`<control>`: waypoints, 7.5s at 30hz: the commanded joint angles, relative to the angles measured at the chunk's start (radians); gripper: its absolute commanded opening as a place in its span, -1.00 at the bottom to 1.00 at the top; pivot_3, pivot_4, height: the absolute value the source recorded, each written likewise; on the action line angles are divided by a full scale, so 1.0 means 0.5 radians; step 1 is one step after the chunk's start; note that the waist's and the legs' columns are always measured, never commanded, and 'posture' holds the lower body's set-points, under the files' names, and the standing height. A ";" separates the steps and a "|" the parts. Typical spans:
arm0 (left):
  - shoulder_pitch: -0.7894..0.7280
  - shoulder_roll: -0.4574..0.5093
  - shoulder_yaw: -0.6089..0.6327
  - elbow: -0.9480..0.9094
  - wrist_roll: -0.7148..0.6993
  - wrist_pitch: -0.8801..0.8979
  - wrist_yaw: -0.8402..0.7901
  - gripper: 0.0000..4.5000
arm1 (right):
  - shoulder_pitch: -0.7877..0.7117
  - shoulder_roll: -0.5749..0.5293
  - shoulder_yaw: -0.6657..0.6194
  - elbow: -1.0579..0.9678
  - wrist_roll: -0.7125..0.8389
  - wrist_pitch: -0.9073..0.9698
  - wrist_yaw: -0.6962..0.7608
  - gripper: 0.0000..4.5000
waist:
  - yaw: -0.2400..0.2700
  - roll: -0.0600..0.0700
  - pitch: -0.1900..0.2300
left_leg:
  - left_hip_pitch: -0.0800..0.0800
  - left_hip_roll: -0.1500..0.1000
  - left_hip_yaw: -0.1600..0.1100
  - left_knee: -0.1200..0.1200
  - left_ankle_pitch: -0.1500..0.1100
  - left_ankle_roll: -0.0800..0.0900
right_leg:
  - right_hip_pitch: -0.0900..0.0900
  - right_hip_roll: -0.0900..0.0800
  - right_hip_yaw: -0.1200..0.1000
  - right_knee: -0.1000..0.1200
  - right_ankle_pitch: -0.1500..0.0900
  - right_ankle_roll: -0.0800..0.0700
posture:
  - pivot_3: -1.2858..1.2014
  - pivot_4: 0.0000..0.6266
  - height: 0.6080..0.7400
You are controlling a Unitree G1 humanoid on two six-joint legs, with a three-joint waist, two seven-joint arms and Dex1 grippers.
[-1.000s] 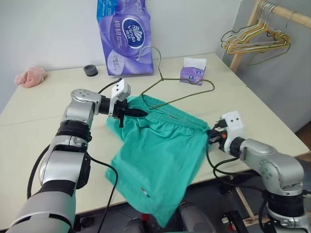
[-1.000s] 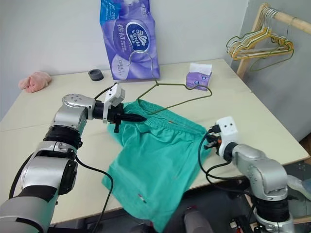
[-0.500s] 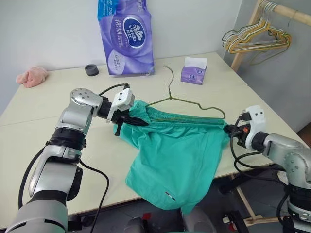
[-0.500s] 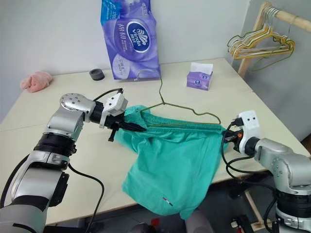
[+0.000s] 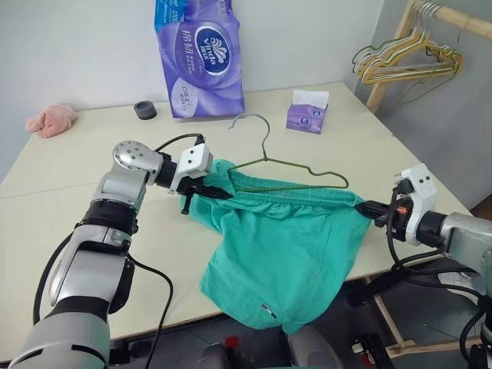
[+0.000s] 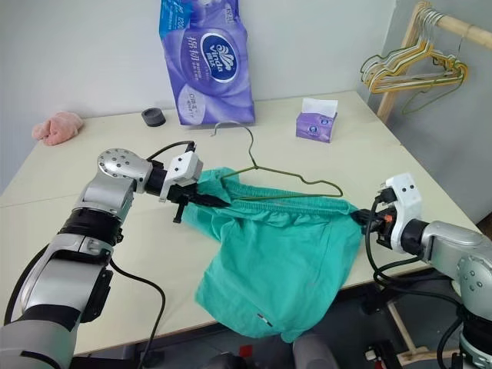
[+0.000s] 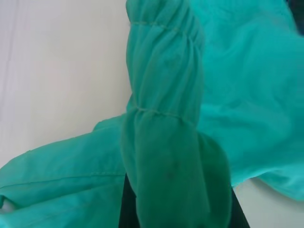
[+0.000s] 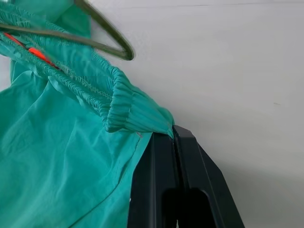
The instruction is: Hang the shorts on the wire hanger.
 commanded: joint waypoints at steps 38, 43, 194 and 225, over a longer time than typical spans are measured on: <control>-0.152 -0.012 0.007 0.287 0.076 -0.107 0.183 -1.00 | 0.197 -0.334 0.114 -0.153 0.032 -0.193 0.060 -0.99 | 0.011 -0.003 0.005 | 0.000 0.001 0.003 0.000 0.000 0.000 | 0.000 0.001 0.002 -0.001 0.000 0.001 | -0.20 -0.64 1.00; -0.137 0.009 0.005 0.242 0.064 -0.021 0.133 -1.00 | 0.315 -0.480 0.266 -0.156 -0.179 -0.462 0.102 -0.99 | 0.011 -0.005 0.006 | 0.000 0.001 0.004 0.000 0.000 0.000 | 0.000 0.001 0.002 -0.002 -0.001 0.001 | -0.19 -0.65 1.00; -0.118 -0.204 0.322 0.490 0.029 -0.215 0.659 0.44 | -0.432 -0.447 0.628 0.080 -0.544 -0.180 0.785 -1.00 | -0.152 -0.003 0.003 | -0.032 -0.005 -0.006 0.006 0.001 0.000 | -0.031 -0.016 -0.007 0.008 0.008 -0.010 | -0.22 -0.70 1.00; 0.042 -0.925 -0.240 -1.186 -0.446 0.778 0.468 0.44 | 1.707 -0.223 -2.083 -0.410 2.051 -0.004 -1.580 -1.00 | -0.364 0.007 0.118 | -0.008 -0.003 0.033 -0.004 -0.013 0.021 | 0.005 0.000 0.015 -0.017 -0.007 0.005 | -0.51 -0.25 1.00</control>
